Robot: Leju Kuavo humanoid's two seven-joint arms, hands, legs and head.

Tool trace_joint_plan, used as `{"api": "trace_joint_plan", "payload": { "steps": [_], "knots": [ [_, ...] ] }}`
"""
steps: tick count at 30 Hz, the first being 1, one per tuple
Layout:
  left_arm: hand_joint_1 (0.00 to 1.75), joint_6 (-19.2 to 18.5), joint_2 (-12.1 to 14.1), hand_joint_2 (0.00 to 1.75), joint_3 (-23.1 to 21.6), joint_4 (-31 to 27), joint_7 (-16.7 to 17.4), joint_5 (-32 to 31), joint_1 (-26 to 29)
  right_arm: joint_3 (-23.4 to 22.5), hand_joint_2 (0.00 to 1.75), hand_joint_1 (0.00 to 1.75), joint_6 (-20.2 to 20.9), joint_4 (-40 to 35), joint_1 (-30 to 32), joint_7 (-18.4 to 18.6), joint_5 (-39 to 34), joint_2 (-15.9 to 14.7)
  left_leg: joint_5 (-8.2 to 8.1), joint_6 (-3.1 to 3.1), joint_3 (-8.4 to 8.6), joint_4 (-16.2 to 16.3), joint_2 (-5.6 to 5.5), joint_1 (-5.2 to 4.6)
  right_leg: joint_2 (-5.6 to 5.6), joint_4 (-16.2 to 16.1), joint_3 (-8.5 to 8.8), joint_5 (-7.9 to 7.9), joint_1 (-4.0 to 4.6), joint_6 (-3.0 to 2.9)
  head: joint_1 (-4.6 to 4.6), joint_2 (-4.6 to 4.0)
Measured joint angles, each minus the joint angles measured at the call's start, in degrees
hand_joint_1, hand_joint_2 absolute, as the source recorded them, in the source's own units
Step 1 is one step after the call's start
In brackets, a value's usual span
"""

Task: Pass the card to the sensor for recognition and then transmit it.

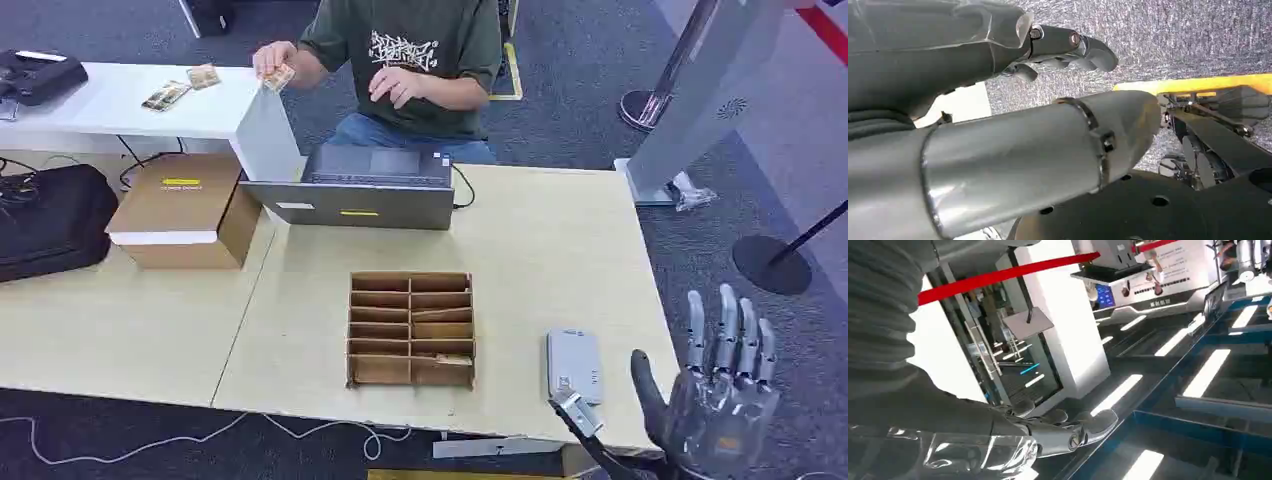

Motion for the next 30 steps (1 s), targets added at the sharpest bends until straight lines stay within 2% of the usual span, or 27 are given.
{"api": "trace_joint_plan", "payload": {
  "steps": [17, 24, 26, 28, 30],
  "knots": [
    [0.0, 0.0, -0.13, 0.0, 0.0, 0.0, 0.0, 0.07, 0.02, 0.04, 1.75, 0.0, 0.0, -0.02, 0.02, 1.03, 0.0, -0.02, 0.0, 0.0, 0.01, 0.0, 0.0, 0.0, 0.0, 0.0, 0.0, 0.0, 0.0, 0.0, 0.0, 0.0],
    [0.0, 0.0, -0.13, 0.0, 0.0, 0.0, 0.0, 0.07, 0.03, -0.02, 1.75, 0.0, 0.0, 0.13, -0.05, -0.9, 0.0, -0.02, 0.0, 0.0, -0.02, 0.0, -0.01, 0.0, 0.0, 0.0, 0.0, 0.0, 0.0, 0.0, 0.0, 0.0],
    [0.0, -0.04, -0.11, 0.0, 0.0, 0.0, 0.0, -0.17, 0.01, -0.04, 1.75, 0.0, 0.0, 0.65, -0.21, -2.88, 0.0, -0.02, 0.0, 0.0, -0.04, -0.01, -0.01, 0.0, -0.01, 0.01, 0.02, 0.0, 0.0, 0.0, 0.0, 0.0],
    [0.0, -0.26, -0.02, 0.0, 0.0, 0.0, 0.0, -0.79, 0.0, -0.11, 1.75, 0.0, 0.0, 2.01, -1.3, -4.83, 0.04, -0.2, 0.0, 0.0, -0.04, -0.01, 0.0, 0.01, 0.0, 0.02, 0.02, 0.0, 0.0, 0.0, -0.02, 0.0],
    [0.0, -0.37, 0.07, 0.0, 0.0, 0.0, 0.0, -1.77, -0.09, -0.11, 1.75, 0.0, 0.0, 4.33, -3.84, -4.33, 0.0, -1.05, 0.01, 0.0, -0.01, -0.01, 0.01, 0.0, 0.01, 0.02, 0.02, 0.01, 0.0, 0.0, 0.0, 0.0]
  ]
}}
